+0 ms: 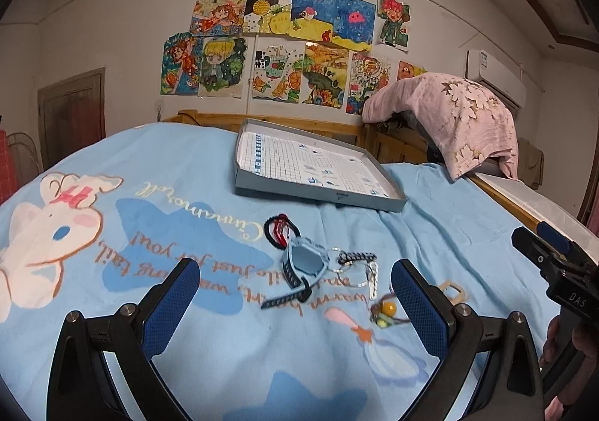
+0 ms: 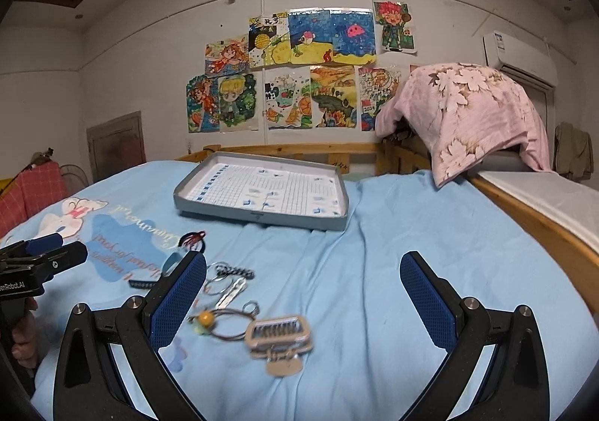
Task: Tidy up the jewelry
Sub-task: 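Move left tool toward the light blue watch while right tool approaches the beige claw clip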
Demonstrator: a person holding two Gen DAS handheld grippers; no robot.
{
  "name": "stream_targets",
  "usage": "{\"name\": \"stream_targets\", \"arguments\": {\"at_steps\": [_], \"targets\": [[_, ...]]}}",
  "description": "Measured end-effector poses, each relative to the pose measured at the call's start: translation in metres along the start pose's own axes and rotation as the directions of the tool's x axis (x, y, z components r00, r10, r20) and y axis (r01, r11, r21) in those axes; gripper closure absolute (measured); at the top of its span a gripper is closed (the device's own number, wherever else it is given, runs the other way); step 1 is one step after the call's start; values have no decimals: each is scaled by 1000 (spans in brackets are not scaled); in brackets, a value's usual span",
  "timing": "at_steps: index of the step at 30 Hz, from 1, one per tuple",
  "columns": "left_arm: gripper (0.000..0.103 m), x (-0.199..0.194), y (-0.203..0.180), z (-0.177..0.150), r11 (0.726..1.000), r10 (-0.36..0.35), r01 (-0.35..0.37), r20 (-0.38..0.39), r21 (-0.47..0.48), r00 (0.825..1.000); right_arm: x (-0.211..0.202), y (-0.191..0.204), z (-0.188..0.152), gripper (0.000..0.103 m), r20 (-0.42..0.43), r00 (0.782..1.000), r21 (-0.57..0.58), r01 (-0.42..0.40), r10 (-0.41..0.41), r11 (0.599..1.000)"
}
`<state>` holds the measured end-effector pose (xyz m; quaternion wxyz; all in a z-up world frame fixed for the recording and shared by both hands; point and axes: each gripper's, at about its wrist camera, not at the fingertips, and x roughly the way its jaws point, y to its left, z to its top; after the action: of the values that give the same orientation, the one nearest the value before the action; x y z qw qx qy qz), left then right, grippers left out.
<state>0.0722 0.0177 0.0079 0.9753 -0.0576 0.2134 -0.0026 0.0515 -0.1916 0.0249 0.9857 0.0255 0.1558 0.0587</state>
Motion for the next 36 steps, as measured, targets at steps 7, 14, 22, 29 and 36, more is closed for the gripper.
{"name": "stream_targets", "arguments": {"at_steps": [7, 14, 22, 29, 36], "targets": [[0, 26, 11, 16, 999, -11, 9, -37, -42, 999, 23, 3, 17, 1, -4, 1000, -1, -22, 22, 1000], [0, 61, 25, 15, 995, -30, 19, -118, -94, 993, 58, 8, 19, 1, -73, 997, 46, -19, 23, 999], [1, 87, 33, -12, 988, -99, 72, -200, -136, 975, 81, 2, -13, 1, -201, 977, 112, -43, 65, 993], [18, 104, 27, -23, 987, -137, 109, -256, -120, 957, 93, 3, -48, 1, -307, 943, 142, -87, 127, 986], [40, 120, 14, -28, 989, -149, 140, -320, -53, 936, 102, 10, -63, 19, -342, 928, 132, -111, 150, 985]]}}
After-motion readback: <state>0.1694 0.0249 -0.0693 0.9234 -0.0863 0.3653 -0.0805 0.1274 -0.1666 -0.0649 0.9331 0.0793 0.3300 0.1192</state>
